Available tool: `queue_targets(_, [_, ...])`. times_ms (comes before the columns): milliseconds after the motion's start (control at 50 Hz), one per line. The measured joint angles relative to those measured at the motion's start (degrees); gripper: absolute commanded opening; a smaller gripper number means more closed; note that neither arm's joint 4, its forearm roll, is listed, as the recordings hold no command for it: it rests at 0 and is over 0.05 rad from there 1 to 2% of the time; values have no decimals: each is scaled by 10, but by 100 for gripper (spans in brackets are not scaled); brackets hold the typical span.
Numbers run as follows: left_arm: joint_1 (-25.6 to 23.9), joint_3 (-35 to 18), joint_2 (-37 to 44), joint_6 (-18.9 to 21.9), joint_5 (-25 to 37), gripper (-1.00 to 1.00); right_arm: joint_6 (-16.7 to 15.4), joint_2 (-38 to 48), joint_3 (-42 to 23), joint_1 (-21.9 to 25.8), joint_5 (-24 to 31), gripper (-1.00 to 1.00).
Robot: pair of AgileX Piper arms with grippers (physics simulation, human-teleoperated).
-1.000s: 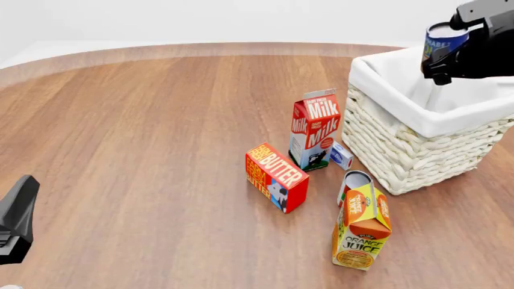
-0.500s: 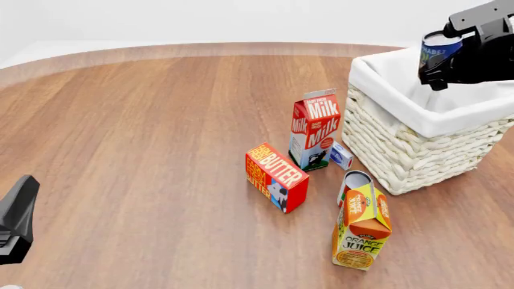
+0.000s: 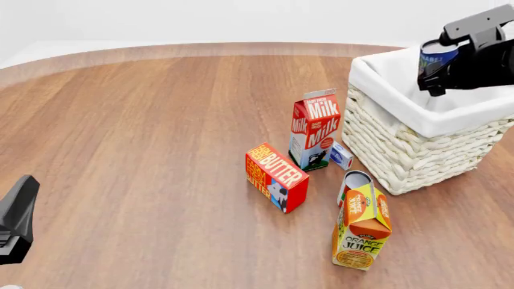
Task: Pick up the alphabet soup, and put it in the basket.
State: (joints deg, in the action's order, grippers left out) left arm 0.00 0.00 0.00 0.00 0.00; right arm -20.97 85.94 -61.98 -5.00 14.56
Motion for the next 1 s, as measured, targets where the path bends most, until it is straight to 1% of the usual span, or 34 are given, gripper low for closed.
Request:
queue_targets(500, [0,0,0,0,0,100,-6,37,0,-2,-10,-100])
queue_targets(1000, [0,0,0,0,0,100,-9,74,-14,-4,-16,-100])
